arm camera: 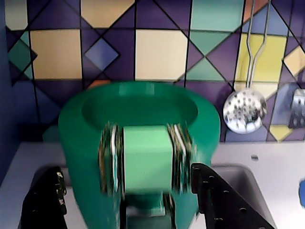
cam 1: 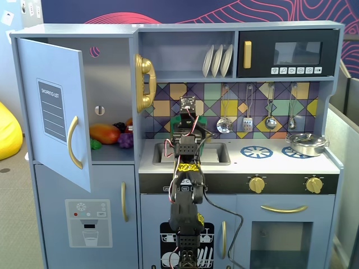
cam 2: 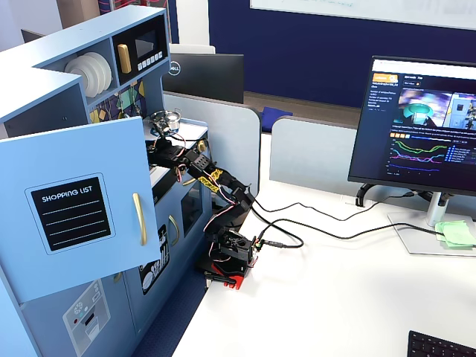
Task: Take off the lid from the green recipient and place it on the counter
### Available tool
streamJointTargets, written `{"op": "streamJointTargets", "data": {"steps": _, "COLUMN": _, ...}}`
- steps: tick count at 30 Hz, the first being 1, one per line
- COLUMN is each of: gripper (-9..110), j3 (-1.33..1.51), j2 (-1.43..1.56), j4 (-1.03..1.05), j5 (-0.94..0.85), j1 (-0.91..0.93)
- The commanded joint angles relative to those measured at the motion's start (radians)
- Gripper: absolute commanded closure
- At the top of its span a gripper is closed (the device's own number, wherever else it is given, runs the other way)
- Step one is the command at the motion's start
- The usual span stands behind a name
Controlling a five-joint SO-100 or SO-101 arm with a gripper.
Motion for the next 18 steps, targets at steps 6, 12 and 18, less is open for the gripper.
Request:
{"op": "streamJointTargets", "data": {"steps": 6, "gripper": 74, "j3": -0.103, "j2": -0.066, "j4": -0.066, "j5": -0.005, "j1": -0.003}}
{"op": "streamJointTargets", "data": {"steps": 12, "gripper": 75, "j3": -0.123, "j2": -0.097, "j4": -0.078, "j5": -0.006, "j1": 0.000}}
{"op": "streamJointTargets", "data": {"steps": 18, "gripper": 79, "j3": -0.160, "j2": -0.127, "j4": -0.067, "j5": 0.000, "j1": 0.003}}
